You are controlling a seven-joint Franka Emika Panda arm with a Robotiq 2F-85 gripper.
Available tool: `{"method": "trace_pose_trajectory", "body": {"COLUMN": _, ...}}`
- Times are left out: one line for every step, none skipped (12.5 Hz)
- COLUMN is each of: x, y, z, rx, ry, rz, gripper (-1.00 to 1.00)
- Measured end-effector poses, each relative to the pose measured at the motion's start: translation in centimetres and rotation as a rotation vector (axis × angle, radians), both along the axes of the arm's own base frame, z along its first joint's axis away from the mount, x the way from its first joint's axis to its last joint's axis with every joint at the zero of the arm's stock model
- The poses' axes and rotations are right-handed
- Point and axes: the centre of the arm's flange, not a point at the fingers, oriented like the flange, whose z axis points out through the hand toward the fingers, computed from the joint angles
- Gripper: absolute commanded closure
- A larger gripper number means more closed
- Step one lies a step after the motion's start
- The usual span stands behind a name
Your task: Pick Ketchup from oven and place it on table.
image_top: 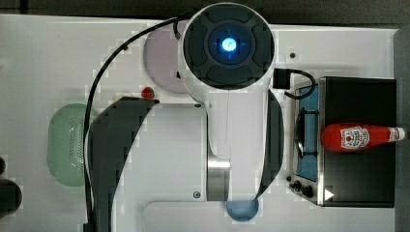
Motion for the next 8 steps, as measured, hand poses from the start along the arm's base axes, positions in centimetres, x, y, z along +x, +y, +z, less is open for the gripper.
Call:
{"method": "trace_pose_trajectory", "body": {"x": -3.0, "y": -0.3, "z": -0.1, "rx": 0.005, "ry": 0.079, "rz": -0.007, "gripper": -0.58}}
{"method": "trace_pose_trajectory", "body": {"x": -6.7, "y": -0.7, "z": 0.5, "rx": 0.002, "ry": 0.143, "rz": -0.012, "gripper": -0.80}}
{"method": "trace_pose_trajectory", "body": {"x": -9.7, "y": -1.4, "z": 2.3, "rx": -0.010, "ry": 0.153, "rz": -0.024, "gripper": -1.00}}
{"method": "trace_pose_trajectory", "body": {"x": -11.6, "y": -2.5, "z": 5.3, "rx": -0.011, "ry": 0.095, "rz": -0.044, "gripper": -1.00}}
{"method": "trace_pose_trajectory", "body": {"x": -12.5, "y": -3.6, "z": 8.8, "rx": -0.007, "ry": -0.004, "rz": -0.063, "gripper": -1.00}}
{"method": "trace_pose_trajectory", "body": {"x": -12.9, "y": -4.8, "z": 12.1, "rx": 0.012, "ry": -0.102, "rz": -0.086, "gripper": -1.00}}
{"method": "trace_pose_trajectory", "body": {"x": -13.2, "y": -6.1, "z": 14.6, "rx": 0.017, "ry": -0.173, "rz": -0.111, "gripper": -1.00}}
{"method": "trace_pose_trajectory", "body": {"x": -13.2, "y": -7.4, "z": 15.8, "rx": 0.011, "ry": -0.224, "rz": -0.138, "gripper": -1.00}}
